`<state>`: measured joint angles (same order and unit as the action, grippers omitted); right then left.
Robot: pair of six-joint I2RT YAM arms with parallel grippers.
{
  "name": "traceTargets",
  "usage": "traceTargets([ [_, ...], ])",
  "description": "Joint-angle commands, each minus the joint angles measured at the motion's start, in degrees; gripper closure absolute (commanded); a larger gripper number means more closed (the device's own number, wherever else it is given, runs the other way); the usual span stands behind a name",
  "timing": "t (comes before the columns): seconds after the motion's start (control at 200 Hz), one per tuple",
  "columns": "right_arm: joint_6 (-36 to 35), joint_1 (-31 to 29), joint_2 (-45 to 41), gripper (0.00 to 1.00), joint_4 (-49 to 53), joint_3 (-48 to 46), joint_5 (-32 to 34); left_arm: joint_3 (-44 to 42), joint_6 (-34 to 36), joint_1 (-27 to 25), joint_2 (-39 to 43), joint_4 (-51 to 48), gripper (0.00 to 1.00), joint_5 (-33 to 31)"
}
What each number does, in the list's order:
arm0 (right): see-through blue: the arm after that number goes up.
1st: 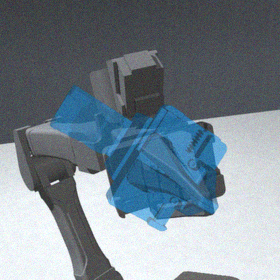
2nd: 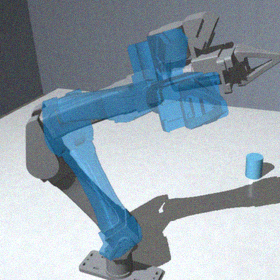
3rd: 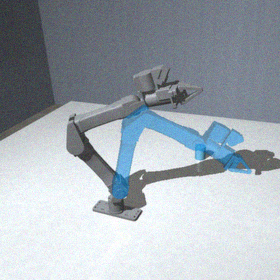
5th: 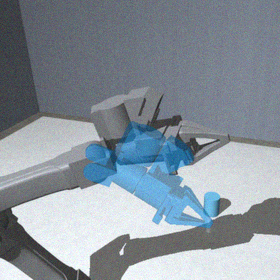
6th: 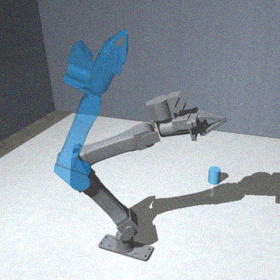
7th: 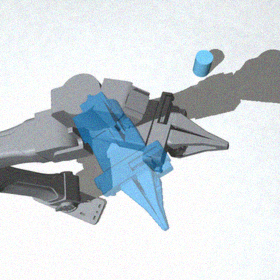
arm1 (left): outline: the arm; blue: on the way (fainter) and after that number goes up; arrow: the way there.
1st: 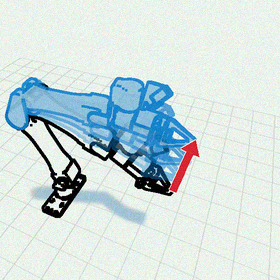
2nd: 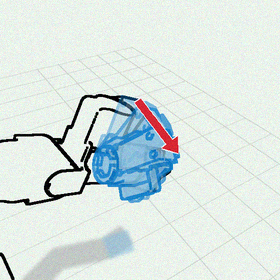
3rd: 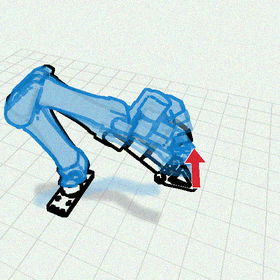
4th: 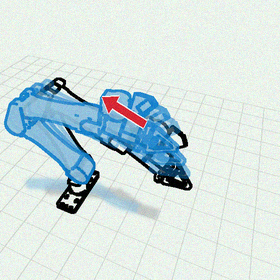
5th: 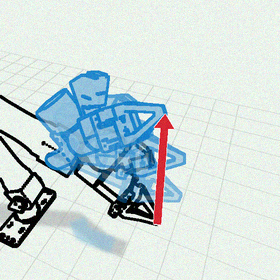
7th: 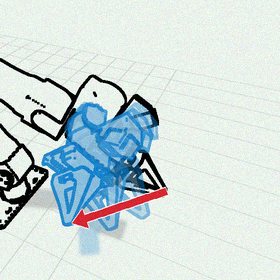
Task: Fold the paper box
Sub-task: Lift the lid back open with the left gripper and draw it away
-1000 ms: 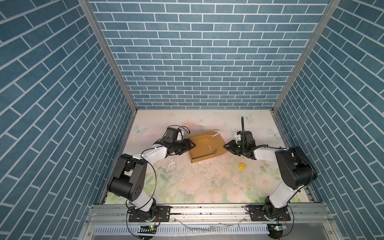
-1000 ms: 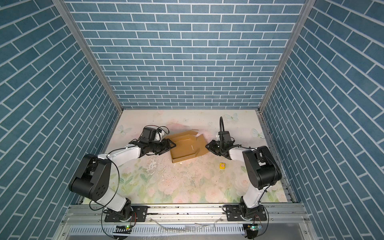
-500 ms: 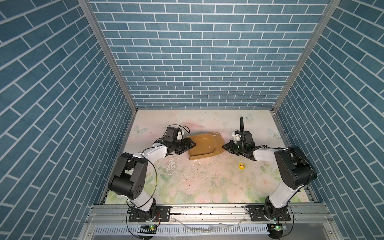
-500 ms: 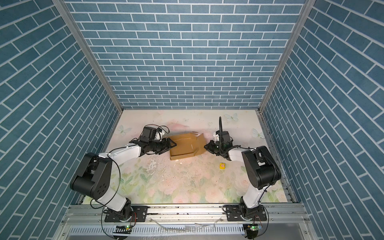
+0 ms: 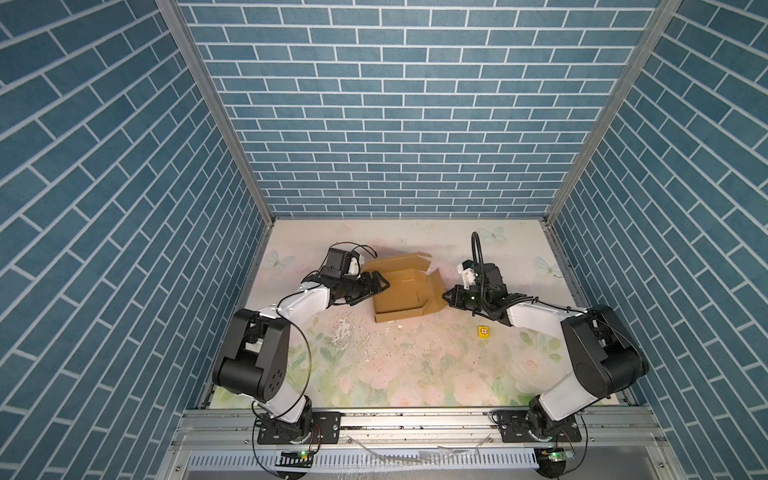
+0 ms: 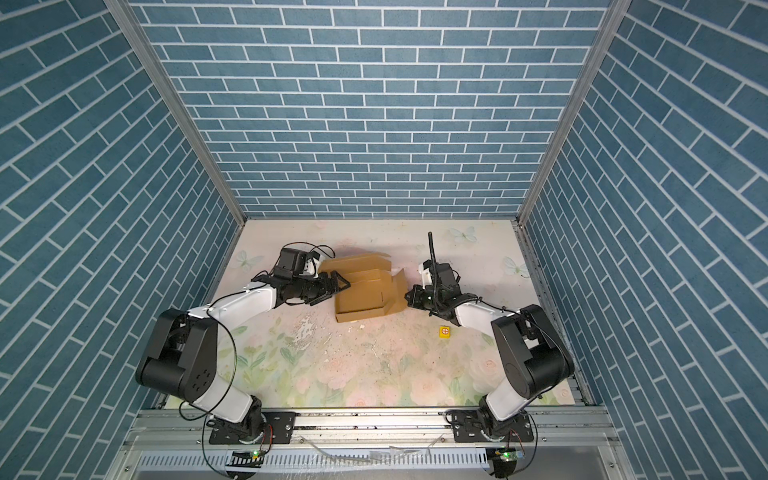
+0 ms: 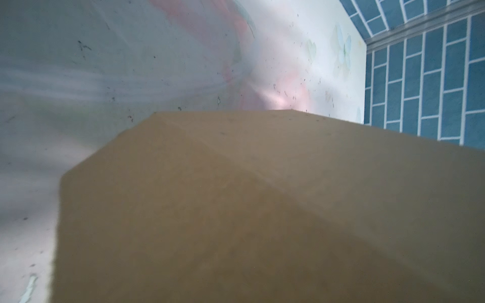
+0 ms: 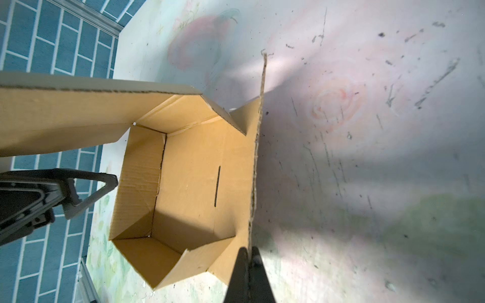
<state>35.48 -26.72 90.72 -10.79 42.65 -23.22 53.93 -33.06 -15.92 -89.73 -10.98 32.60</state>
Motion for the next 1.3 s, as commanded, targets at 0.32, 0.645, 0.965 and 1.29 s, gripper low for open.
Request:
traceTargets([
  [0.32, -9.0, -0.1, -2.8, 1.00, 3.6, 0.5, 0.5, 8.6, 20.0, 3.8, 3.8, -11.1, 0.11, -1.5],
  [0.645, -10.8, -0.2, -3.2, 1.00, 3.4, 0.6, -0.5, 16.1, 32.9, 3.8, 1.7, -15.0, 0.06, -3.0],
  [0.965, -12.1, 0.6, -2.6, 1.00, 4.5, 1.4, 0.1, 22.1, 42.5, 4.9, 3.2, -23.9, 0.06, -1.3],
  [1.29, -12.2, 1.3, -2.1, 1.00, 2.4, 0.5, -2.1, 4.2, 18.3, 17.8, 2.8, 2.4, 0.04, 5.4],
])
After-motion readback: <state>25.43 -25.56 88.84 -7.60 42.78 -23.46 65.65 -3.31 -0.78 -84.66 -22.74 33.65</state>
